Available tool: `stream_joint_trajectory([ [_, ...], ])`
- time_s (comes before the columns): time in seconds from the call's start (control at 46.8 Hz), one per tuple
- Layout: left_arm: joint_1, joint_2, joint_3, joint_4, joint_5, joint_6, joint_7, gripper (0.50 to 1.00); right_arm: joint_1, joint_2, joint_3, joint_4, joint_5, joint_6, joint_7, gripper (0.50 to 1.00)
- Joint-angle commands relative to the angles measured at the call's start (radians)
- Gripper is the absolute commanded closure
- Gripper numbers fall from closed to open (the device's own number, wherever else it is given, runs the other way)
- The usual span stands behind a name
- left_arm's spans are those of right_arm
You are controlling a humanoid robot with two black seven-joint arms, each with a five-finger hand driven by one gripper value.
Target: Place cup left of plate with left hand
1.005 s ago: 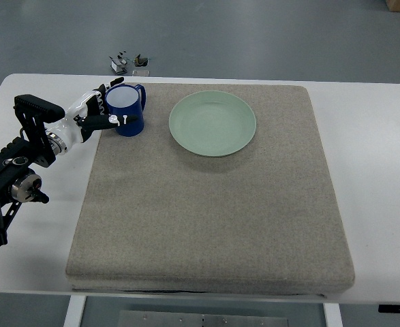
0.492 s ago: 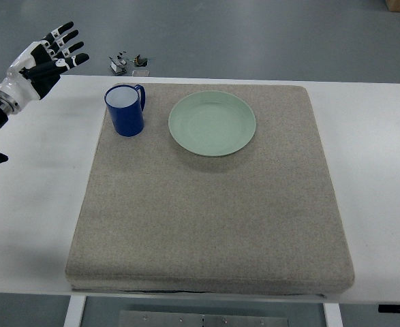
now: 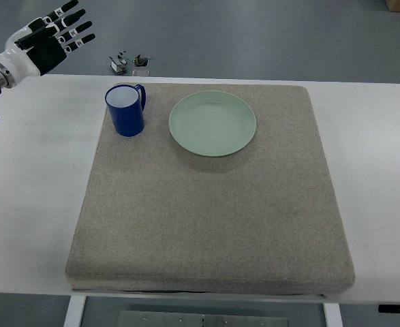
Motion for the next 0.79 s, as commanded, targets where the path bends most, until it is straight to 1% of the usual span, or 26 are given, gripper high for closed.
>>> stream_joint_trajectory([
  [0.0,-0.005,-0.002,-0.001,0.001,-0.054,0.001,0.035,0.501,0.0,0.0,0.0,0.0,0.0,0.0,0.0,0.566],
  [0.128,-0.019,-0.045,0.001,0.028,-0.069,0.002,0.061,0.501,0.0,0.0,0.0,0.0,0.0,0.0,0.0,0.566],
  [0.321,-0.036,-0.095,0.002,0.087,-0.067,0.008,0.069,0.501,0.0,0.0,0.0,0.0,0.0,0.0,0.0,0.566],
  [0.77,-0.037,-0.089,0.004,0.09,-0.061,0.005,0.069,0.501,0.002,0.0,0.002,0.011,0.005,0.008,0.0,0.566],
])
